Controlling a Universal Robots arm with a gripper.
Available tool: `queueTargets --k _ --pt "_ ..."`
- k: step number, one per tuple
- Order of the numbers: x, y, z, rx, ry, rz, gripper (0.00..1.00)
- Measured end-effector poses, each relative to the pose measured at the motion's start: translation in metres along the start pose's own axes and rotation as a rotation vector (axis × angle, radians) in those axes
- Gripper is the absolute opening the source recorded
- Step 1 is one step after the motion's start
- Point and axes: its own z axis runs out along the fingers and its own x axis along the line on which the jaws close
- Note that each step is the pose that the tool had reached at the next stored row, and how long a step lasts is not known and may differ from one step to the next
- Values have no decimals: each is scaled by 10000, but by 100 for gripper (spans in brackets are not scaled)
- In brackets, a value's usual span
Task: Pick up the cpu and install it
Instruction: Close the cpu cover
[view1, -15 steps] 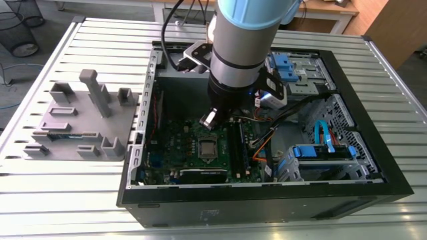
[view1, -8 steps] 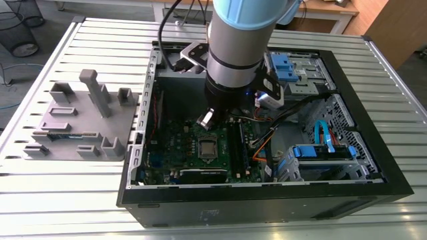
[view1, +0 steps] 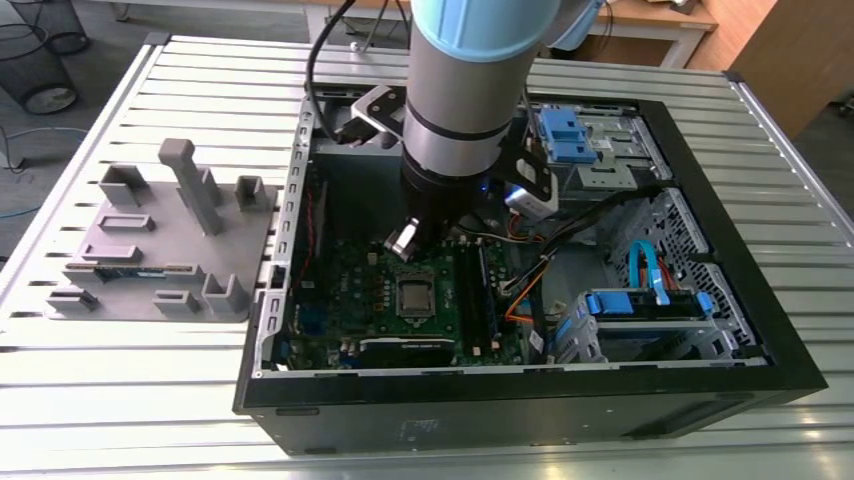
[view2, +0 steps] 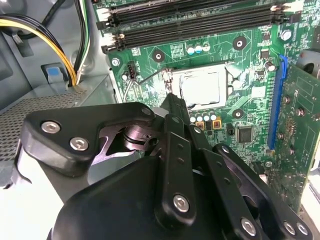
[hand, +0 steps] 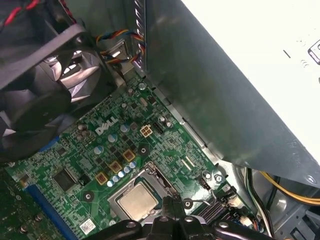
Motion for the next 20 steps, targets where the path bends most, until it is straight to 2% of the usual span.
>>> queueTargets --k 20 --pt "31 -1 7 1 2 0 11"
